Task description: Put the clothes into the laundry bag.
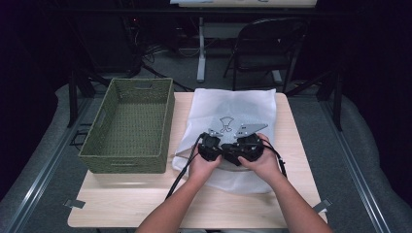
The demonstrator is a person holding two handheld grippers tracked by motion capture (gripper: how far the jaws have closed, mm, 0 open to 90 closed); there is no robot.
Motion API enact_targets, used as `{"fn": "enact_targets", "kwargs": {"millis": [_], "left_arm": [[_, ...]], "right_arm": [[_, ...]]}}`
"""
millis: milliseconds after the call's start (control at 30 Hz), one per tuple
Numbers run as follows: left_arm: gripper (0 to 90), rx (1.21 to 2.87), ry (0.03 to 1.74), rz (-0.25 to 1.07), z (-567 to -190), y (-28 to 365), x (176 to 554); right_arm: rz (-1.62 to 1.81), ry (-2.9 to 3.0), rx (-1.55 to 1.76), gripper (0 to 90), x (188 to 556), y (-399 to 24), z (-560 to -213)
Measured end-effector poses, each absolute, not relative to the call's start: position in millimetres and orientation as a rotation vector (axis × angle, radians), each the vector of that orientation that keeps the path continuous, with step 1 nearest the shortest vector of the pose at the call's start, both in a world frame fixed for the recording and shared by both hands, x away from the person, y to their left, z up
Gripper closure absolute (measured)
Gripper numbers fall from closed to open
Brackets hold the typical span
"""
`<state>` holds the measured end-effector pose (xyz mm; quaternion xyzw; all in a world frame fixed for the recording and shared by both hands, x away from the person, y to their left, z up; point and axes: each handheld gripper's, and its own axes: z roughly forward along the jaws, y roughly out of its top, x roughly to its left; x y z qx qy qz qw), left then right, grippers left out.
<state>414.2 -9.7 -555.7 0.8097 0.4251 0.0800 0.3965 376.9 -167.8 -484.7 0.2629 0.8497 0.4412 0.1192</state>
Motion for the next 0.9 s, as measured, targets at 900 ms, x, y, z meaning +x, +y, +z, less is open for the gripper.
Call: {"fn": "enact_targets", "kwargs": {"millis": [900], "left_arm": [[60.3,2.069,1.02,0.184,-530,21,386]], "right_arm": [[1.305,2.472,0.791,89.4,379,-175,-484]]}}
